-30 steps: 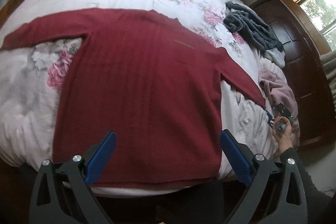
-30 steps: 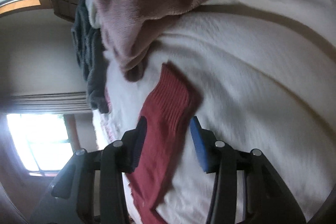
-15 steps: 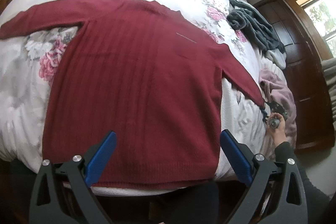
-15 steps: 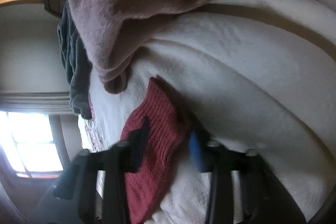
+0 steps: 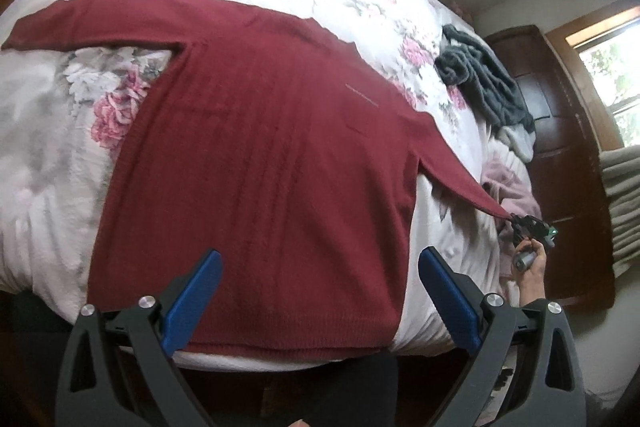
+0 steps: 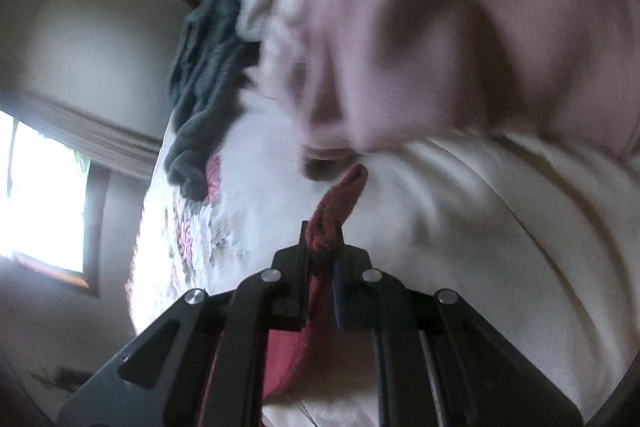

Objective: Fold small clothes
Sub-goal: 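Fold the held sleeve across the sweater body with the right tool, release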

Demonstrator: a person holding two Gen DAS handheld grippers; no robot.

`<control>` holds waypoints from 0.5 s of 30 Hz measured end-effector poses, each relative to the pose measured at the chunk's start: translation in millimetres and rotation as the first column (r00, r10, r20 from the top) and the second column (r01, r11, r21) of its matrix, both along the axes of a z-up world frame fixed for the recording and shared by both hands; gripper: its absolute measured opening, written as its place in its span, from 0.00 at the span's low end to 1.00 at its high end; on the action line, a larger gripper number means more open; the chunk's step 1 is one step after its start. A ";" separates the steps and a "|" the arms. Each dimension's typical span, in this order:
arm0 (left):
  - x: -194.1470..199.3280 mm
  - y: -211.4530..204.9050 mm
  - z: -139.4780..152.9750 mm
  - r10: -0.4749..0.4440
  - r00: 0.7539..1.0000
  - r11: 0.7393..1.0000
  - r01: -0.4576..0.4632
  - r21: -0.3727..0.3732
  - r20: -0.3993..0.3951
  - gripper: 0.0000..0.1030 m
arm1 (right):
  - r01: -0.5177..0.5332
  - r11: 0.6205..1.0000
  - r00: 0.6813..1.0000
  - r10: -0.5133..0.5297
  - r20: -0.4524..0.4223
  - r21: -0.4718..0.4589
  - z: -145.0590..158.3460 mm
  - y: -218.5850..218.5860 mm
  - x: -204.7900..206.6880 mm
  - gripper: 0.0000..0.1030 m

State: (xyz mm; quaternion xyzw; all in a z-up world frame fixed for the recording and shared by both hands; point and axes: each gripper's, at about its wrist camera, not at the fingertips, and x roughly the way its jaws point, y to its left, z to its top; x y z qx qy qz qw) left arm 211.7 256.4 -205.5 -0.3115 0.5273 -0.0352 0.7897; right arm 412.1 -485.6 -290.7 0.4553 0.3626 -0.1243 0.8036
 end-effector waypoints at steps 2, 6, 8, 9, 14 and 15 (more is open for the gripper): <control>-2.4 5.0 1.6 0.004 1.000 1.000 -0.004 -0.013 0.010 0.96 | -0.032 0.998 0.999 0.033 0.015 -0.063 24.7 15.0 2.7 0.07; -7.4 16.8 1.8 0.009 1.000 0.999 -0.007 -0.054 0.024 0.96 | -0.122 0.971 0.989 0.137 0.060 -0.205 77.8 67.4 23.5 0.07; -9.8 22.8 -0.2 0.015 1.000 0.998 -0.013 -0.067 0.025 0.96 | -0.164 0.950 0.979 0.189 0.071 -0.267 99.1 96.9 33.1 0.07; -11.1 27.4 -2.0 0.021 0.999 0.997 -0.019 -0.079 0.024 0.96 | -0.180 0.940 0.975 0.210 0.075 -0.288 105.5 107.3 34.5 0.07; -12.7 43.4 -5.5 0.034 0.999 0.995 -0.031 -0.099 0.026 0.96 | -0.273 0.867 0.939 0.334 0.079 -0.417 142.4 185.8 53.4 0.07; -11.8 45.8 -3.2 0.027 0.999 0.996 -0.023 -0.087 0.046 0.96 | -0.296 0.839 0.928 0.366 0.071 -0.456 147.6 206.4 56.6 0.07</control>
